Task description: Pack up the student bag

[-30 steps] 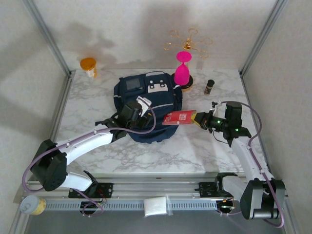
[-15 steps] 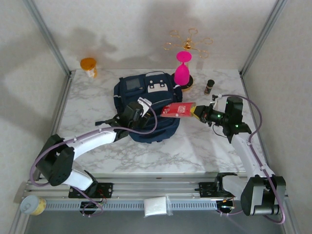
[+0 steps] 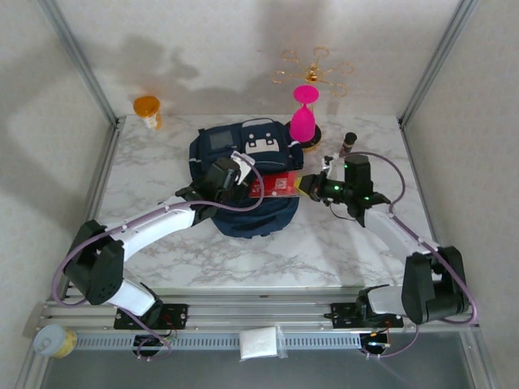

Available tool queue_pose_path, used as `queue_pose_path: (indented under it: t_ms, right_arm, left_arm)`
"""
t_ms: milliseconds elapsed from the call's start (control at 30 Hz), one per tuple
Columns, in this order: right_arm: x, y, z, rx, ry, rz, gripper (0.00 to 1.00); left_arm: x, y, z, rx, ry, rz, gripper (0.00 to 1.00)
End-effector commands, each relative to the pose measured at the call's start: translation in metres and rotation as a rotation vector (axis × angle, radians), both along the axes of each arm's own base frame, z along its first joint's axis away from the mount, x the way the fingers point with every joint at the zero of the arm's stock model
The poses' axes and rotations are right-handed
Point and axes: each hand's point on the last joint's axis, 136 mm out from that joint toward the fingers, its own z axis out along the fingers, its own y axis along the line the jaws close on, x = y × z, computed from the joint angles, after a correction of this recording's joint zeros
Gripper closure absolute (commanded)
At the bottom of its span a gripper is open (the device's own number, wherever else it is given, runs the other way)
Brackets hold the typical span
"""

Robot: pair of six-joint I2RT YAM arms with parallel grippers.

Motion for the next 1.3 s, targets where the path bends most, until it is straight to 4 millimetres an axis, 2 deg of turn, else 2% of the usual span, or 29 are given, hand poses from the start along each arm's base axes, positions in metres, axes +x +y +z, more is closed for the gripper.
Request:
queue_pose_path:
  t_ms: [0, 100, 267, 300, 333, 400, 467, 533, 600, 667, 733, 833, 933, 1033, 1100, 1167, 1267]
  right_arm:
    - [0.027, 0.024, 0.025, 0.028, -0.123, -0.006, 1.0]
    - [0.036, 0.057, 0.026, 0.022, -0.153, 0.042, 1.0]
    - [0.05, 0.112, 0.022, 0.045, -0.171, 0.143, 1.0]
    - [0.056, 0.117, 0.018, 0.024, -0.165, 0.152, 0.99]
    - [0.061, 0.12, 0.012, -0.002, -0.159, 0.154, 0.94]
    - [0.065, 0.12, -0.001, -0.041, -0.133, 0.168, 0.88]
    - [0.06, 0.123, -0.012, -0.052, -0.105, 0.204, 0.89]
    - [0.048, 0.129, -0.014, -0.012, -0.081, 0.257, 0.93]
    - [0.042, 0.131, -0.015, -0.008, -0.072, 0.282, 0.88]
    - [0.051, 0.126, -0.026, -0.075, -0.052, 0.245, 0.78]
    - [0.066, 0.116, -0.035, -0.149, -0.043, 0.186, 0.66]
    - [0.075, 0.107, -0.024, -0.152, -0.054, 0.156, 0.54]
    - [0.074, 0.085, -0.02, -0.264, -0.073, 0.084, 0.49]
    - [0.066, 0.06, -0.022, -0.346, -0.078, 0.027, 0.45]
    - [0.055, 0.052, -0.024, -0.354, -0.078, 0.017, 0.44]
    - [0.045, 0.053, -0.029, -0.338, -0.061, 0.04, 0.44]
    - [0.032, 0.054, -0.036, -0.333, -0.03, 0.052, 0.54]
  left_arm:
    - [-0.017, 0.001, 0.036, -0.082, -0.015, 0.063, 1.0]
    - [-0.037, 0.0, 0.048, -0.114, -0.009, 0.105, 1.0]
    - [-0.05, -0.001, 0.074, -0.362, 0.046, 0.229, 1.0]
    - [-0.05, -0.004, 0.078, -0.395, 0.046, 0.221, 1.0]
    - [-0.049, -0.005, 0.079, -0.4, 0.041, 0.217, 1.0]
    - [-0.041, 0.005, 0.08, -0.365, 0.011, 0.281, 1.0]
    - [-0.033, 0.014, 0.084, -0.344, -0.012, 0.337, 1.0]
    - [-0.028, 0.014, 0.086, -0.349, -0.021, 0.347, 1.0]
    - [-0.027, 0.01, 0.088, -0.377, -0.014, 0.335, 1.0]
    - [-0.027, 0.005, 0.085, -0.398, 0.001, 0.315, 1.0]
    - [-0.027, 0.009, 0.081, -0.405, -0.001, 0.337, 1.0]
    - [-0.023, 0.024, 0.076, -0.415, 0.004, 0.41, 1.0]
    - [-0.023, 0.028, 0.076, -0.441, 0.007, 0.409, 1.0]
    - [-0.024, 0.027, 0.075, -0.455, 0.012, 0.397, 1.0]
    - [-0.024, 0.024, 0.074, -0.461, 0.021, 0.383, 1.0]
    - [-0.023, 0.02, 0.073, -0.47, 0.029, 0.371, 1.0]
    - [-0.022, 0.015, 0.074, -0.486, 0.039, 0.36, 1.0]
